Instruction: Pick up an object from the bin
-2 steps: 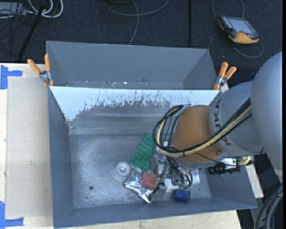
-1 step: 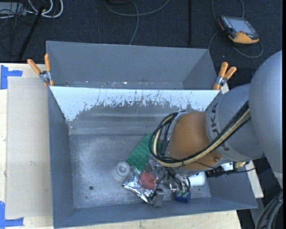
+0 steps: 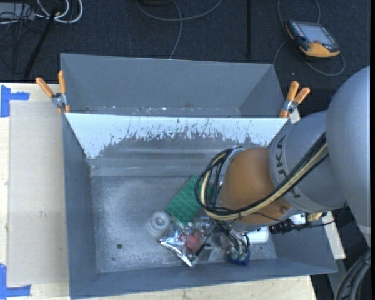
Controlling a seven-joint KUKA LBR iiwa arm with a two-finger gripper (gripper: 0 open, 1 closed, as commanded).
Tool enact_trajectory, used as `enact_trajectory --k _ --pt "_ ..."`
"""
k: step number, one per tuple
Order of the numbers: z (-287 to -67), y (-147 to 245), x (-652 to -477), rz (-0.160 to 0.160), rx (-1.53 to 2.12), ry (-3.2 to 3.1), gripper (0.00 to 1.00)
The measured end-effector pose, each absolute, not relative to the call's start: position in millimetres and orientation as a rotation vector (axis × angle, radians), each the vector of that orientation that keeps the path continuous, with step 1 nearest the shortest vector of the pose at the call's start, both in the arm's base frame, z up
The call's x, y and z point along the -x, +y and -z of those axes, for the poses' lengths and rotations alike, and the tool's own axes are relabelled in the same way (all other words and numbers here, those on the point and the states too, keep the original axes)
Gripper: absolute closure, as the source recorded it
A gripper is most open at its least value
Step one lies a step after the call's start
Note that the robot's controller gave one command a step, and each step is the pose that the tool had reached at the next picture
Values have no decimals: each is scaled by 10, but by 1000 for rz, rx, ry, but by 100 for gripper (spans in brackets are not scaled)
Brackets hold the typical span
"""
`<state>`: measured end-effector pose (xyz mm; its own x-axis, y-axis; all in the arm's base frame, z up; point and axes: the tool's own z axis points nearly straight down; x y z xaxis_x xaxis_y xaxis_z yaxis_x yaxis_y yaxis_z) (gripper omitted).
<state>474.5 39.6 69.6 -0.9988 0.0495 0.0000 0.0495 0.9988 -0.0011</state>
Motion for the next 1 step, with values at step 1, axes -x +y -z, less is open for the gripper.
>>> enact_trajectory --k 1 --pt "-2681 382 -5012 2 65 -3150 100"
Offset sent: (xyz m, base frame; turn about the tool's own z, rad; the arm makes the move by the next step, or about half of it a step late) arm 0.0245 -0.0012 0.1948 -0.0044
